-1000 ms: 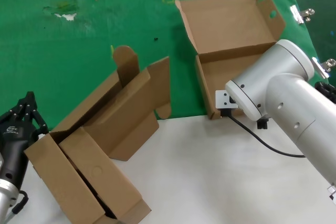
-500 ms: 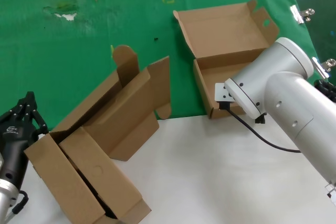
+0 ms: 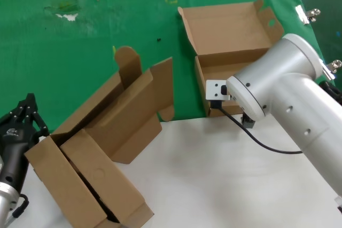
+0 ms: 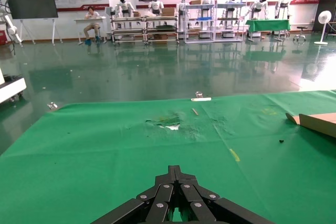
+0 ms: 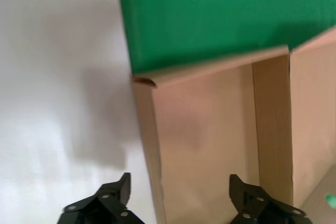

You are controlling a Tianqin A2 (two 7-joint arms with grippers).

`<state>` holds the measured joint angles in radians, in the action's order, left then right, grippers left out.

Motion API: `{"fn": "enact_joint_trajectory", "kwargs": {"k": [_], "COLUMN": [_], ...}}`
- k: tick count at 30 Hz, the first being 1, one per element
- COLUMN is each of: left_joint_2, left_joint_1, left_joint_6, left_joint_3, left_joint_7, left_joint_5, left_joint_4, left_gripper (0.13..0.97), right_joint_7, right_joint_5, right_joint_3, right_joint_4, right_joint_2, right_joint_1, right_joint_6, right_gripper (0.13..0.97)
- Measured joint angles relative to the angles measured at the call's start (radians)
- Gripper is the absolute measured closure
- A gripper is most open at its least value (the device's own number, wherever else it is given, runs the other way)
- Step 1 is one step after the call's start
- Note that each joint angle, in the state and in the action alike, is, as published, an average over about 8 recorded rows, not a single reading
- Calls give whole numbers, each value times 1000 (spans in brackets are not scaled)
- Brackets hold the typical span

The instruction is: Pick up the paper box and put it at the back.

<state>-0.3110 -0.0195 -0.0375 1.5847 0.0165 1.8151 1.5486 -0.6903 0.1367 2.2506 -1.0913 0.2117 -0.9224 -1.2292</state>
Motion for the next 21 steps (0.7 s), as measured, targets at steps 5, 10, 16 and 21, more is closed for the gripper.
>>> {"fn": "enact_joint_trajectory", "kwargs": {"k": [5,10,16,21], "left_joint_2": [0,0,0,0], "left_joint_1": [0,0,0,0], "left_joint_6": [0,0,0,0], "left_joint_3": [0,0,0,0], "left_joint_7": [0,0,0,0], "left_joint_5": [0,0,0,0], "left_joint_4": [0,0,0,0], "left_gripper": [957,957,957,957], "right_joint_7": [55,78,47,14], "right_joint_5": [41,71,94,117], "right_joint_3": [-15,-60,-174,-280], "right_joint_4": [-172,-375,-635,-801], "right_joint_2": [39,78,103,110], "right_joint_1": [44,94,183,266], "right_joint_6": [-70,-107,-101,-73], "right_gripper": [486,357,269,207]}}
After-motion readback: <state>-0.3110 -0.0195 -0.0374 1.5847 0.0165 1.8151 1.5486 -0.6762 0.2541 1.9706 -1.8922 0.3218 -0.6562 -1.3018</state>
